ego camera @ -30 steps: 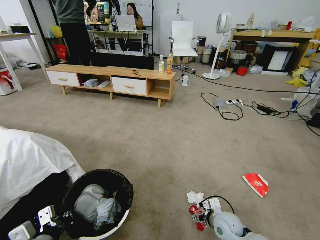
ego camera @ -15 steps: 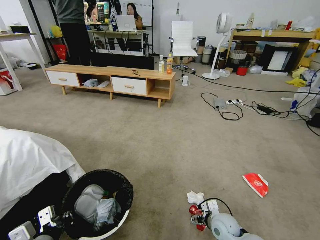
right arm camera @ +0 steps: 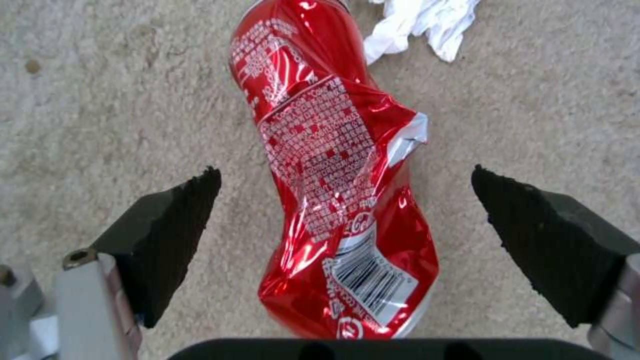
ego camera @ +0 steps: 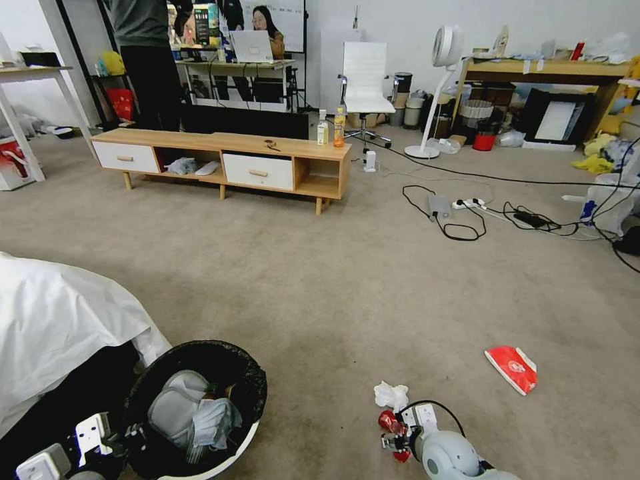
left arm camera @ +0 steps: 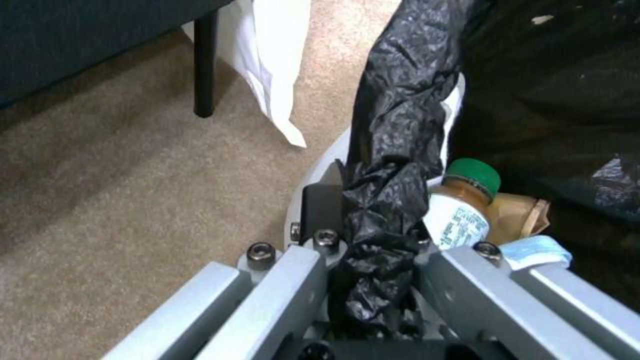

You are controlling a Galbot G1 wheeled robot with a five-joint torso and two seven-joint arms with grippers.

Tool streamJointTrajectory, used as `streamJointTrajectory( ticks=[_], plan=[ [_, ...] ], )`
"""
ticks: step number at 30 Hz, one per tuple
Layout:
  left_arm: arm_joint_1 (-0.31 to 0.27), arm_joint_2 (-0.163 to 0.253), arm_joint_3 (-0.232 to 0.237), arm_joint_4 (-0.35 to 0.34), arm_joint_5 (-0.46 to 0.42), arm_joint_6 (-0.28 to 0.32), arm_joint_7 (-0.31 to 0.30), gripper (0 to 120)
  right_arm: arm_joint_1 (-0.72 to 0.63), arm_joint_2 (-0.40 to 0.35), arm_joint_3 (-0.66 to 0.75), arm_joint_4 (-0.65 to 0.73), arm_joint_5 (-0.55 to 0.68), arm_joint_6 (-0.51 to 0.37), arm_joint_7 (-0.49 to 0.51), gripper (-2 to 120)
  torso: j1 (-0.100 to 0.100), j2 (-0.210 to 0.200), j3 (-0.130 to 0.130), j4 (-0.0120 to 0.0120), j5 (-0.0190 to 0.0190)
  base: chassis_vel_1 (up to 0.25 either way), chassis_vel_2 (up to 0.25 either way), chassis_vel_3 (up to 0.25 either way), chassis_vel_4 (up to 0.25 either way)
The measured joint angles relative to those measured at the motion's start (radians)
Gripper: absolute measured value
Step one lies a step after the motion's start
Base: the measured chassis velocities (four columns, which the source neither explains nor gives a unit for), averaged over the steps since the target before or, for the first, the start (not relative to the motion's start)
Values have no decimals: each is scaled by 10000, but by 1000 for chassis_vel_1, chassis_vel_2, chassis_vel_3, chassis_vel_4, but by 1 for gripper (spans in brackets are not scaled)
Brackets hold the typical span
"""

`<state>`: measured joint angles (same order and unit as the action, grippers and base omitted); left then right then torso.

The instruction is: Pick up the trash bin and place the garbage on the floor into it.

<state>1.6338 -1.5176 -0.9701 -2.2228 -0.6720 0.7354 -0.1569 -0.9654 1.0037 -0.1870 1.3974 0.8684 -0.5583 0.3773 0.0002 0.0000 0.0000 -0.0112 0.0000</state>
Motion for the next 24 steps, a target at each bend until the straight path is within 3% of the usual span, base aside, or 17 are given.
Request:
streamJointTrajectory(
  ticks=[10, 15, 21, 24],
  plan=[
    [-6, -2, 19, 51, 32, -1, 5, 1, 93, 236, -172, -485, -343, 308, -240, 82, 0, 0, 0, 0, 0, 0, 0, 0, 0],
    [-14, 2, 14, 78, 33, -1, 8, 1, 99, 290, -224, -595, -445, 370, -274, 67, 0, 0, 0, 0, 0, 0, 0, 0, 0],
    [-49, -1, 28, 122, 45, 0, 12, 1, 72, 314, -285, -678, -593, 485, -317, 42, 0, 0, 0, 0, 0, 0, 0, 0, 0],
    [-49, -1, 28, 122, 45, 0, 12, 1, 72, 314, -285, -678, -593, 485, -317, 42, 0, 0, 0, 0, 0, 0, 0, 0, 0]
  ],
)
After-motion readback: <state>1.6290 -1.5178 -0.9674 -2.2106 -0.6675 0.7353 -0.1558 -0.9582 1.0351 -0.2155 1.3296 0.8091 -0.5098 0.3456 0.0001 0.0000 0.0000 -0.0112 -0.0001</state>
